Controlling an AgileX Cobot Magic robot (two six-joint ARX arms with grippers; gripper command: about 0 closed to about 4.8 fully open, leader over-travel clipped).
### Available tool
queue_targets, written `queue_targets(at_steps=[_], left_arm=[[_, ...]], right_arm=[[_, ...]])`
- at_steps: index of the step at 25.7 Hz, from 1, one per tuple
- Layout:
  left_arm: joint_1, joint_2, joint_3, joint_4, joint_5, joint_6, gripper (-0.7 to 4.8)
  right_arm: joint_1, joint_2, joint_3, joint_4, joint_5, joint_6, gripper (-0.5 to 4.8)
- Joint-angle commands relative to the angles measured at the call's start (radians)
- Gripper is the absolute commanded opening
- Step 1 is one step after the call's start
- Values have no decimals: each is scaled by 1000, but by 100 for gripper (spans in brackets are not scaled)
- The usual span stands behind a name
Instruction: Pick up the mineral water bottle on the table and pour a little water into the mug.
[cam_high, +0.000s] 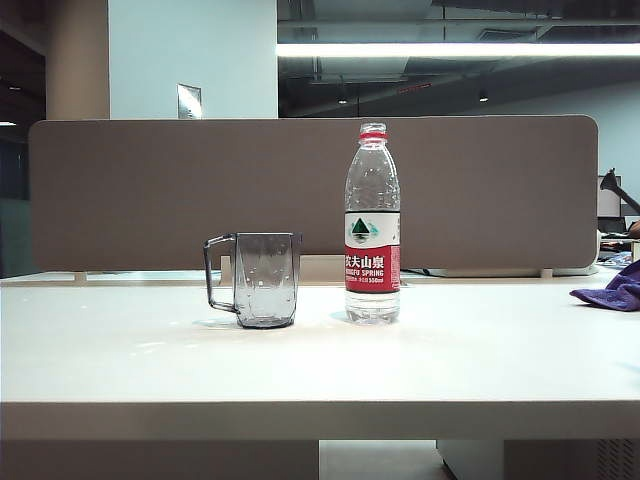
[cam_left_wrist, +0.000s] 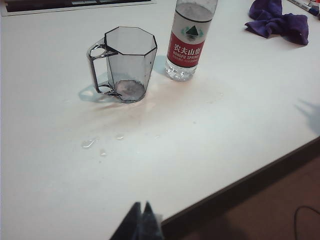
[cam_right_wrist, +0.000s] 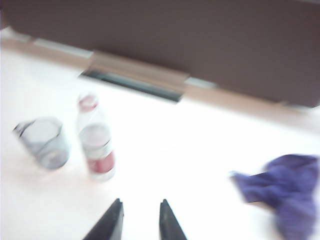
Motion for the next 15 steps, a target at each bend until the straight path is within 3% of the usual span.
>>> queue_targets(at_steps=[1, 10, 13, 15], left_arm=[[-1, 0, 3, 7, -1, 5, -5], [-1, 0, 3, 7, -2, 5, -5], [-1, 0, 3, 7, -1, 5, -5], [-1, 0, 3, 7, -2, 5, -5]], right_arm=[[33, -14, -208, 254, -39, 60, 117], [85, -10, -672, 785, -34, 231, 117], [96, 7, -791, 996, -31, 236, 119], [112, 42, -873, 1151, -28, 236, 151]])
